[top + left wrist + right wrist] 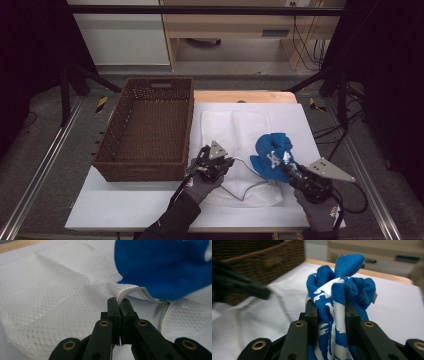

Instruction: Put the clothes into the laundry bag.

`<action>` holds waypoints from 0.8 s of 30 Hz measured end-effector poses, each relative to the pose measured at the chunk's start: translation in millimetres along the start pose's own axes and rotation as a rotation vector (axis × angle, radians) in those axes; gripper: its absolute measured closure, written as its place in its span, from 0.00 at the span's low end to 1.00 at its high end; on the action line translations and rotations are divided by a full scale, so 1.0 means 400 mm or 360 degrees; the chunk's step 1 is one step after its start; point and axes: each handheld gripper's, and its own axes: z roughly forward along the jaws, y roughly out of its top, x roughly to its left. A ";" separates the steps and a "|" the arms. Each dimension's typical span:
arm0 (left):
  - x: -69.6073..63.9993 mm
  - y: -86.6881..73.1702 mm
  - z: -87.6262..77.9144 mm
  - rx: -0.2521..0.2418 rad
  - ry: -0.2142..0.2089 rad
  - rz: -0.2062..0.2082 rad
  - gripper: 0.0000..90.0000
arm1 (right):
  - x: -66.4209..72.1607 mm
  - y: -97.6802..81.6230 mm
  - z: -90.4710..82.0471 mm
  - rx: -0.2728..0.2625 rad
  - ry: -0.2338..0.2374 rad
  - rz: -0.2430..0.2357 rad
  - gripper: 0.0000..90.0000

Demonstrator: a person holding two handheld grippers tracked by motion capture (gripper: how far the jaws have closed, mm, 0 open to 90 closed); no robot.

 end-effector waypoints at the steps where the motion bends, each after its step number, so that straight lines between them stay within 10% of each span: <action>1: 0.000 0.000 0.000 0.0000 0.0000 0.0000 0.99 | 0.000 0.000 0.000 0.0000 0.0000 0.0000 0.79; 6: -0.006 0.003 0.008 0.0007 -0.0006 -0.0006 0.99 | 0.106 -0.009 0.059 0.0115 0.0198 -0.0124 0.77; 14: -0.005 -0.004 0.013 0.0028 0.0004 -0.0001 0.99 | 0.185 -0.070 0.160 0.0291 0.0356 -0.0159 0.76; 24: 0.001 -0.020 0.008 0.0022 0.0012 0.0007 0.99 | 0.224 -0.116 0.249 0.0359 0.0333 -0.0156 0.66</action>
